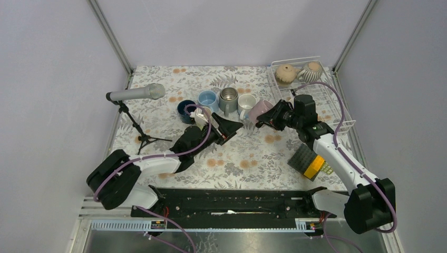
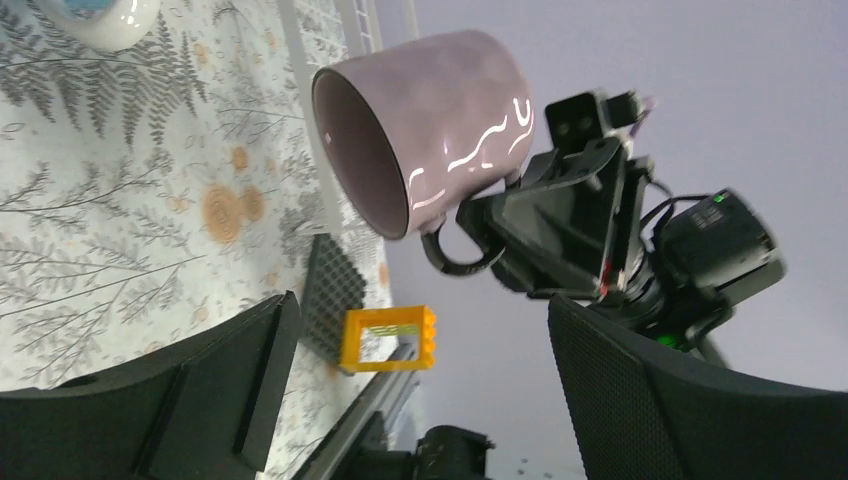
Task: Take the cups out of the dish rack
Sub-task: Place the cup at the center of the board.
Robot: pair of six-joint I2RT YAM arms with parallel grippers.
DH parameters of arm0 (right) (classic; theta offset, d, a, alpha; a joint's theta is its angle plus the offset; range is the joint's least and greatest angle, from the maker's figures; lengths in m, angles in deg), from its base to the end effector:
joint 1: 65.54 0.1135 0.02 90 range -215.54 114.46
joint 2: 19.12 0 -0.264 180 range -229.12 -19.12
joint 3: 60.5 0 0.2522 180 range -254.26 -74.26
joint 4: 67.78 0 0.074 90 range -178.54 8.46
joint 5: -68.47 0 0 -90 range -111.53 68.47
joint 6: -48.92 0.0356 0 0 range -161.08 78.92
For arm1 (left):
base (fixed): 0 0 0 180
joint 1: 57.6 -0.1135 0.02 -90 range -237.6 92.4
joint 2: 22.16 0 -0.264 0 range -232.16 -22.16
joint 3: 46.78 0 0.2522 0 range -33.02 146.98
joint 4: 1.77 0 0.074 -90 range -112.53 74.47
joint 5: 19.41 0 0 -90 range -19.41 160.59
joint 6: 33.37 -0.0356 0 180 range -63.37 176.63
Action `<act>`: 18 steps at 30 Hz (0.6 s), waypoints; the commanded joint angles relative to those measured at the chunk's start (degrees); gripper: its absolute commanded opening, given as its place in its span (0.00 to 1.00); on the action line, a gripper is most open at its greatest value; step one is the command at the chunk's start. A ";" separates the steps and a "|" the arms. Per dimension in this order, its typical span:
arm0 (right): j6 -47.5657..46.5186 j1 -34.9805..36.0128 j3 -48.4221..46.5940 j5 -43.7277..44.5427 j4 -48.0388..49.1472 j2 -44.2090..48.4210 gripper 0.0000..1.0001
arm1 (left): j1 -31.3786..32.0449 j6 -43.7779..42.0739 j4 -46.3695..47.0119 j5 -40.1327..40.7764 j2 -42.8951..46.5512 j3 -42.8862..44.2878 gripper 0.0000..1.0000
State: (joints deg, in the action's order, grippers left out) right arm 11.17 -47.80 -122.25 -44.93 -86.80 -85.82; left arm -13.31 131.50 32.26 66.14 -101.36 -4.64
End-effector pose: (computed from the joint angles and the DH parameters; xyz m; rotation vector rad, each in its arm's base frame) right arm 0.2474 0.0940 0.2909 0.3594 2.1268 1.1592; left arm 0.1993 -0.1983 0.2150 -0.4339 1.8531 -1.5930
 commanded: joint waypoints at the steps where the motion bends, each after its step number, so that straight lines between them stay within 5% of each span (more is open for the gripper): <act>1: 7.25 0.79 2.19 -7.07 15.48 3.55 0.00 | -1.21 8.31 17.97 -2.28 -4.71 -1.17 0.99; 18: 15.29 2.43 9.22 -9.14 25.41 5.34 0.00 | -1.64 17.52 22.39 -2.12 -11.43 1.96 0.88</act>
State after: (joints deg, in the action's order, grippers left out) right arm 25.09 -45.77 -112.06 -52.71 -69.58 -83.41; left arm -14.79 146.28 50.66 64.07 -112.26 -4.33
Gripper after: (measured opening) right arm 0.195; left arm 0.891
